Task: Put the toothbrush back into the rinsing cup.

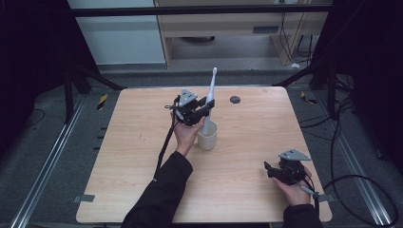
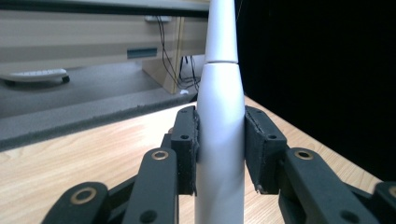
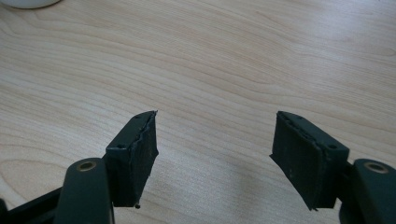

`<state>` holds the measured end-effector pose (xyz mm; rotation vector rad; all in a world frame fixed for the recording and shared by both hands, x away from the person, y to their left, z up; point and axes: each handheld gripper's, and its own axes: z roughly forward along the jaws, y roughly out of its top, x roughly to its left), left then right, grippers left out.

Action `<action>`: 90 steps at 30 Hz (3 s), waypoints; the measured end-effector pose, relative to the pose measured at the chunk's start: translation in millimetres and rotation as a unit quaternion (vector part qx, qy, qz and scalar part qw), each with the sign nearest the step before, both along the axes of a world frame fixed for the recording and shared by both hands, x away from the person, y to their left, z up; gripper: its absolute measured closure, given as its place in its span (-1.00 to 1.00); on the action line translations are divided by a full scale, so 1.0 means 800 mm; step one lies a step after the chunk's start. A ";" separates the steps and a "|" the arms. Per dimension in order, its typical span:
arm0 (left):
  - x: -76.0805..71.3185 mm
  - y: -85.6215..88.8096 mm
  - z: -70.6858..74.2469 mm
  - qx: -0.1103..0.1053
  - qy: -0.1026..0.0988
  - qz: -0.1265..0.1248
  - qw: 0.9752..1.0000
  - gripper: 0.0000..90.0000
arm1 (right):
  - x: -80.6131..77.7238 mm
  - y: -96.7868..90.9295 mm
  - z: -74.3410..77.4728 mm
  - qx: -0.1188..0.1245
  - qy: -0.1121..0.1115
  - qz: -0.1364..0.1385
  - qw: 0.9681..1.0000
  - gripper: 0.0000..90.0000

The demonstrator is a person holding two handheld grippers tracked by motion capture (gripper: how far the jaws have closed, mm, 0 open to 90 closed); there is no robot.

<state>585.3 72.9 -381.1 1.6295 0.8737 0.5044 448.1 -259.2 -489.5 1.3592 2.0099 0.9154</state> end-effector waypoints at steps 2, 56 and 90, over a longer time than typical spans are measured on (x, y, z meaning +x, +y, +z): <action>0.002 -0.003 -0.004 0.004 0.003 0.001 1.000 0.48 | 0.000 0.000 0.000 -0.002 -0.001 0.002 1.000 -0.31; -0.041 0.027 -0.033 0.103 0.050 -0.042 0.993 0.16 | -0.002 0.003 0.002 -0.006 0.001 -0.001 1.000 -0.40; -0.146 0.196 -0.093 0.169 0.098 0.025 0.980 -0.32 | -0.007 0.003 -0.001 -0.006 0.003 -0.009 1.000 -0.59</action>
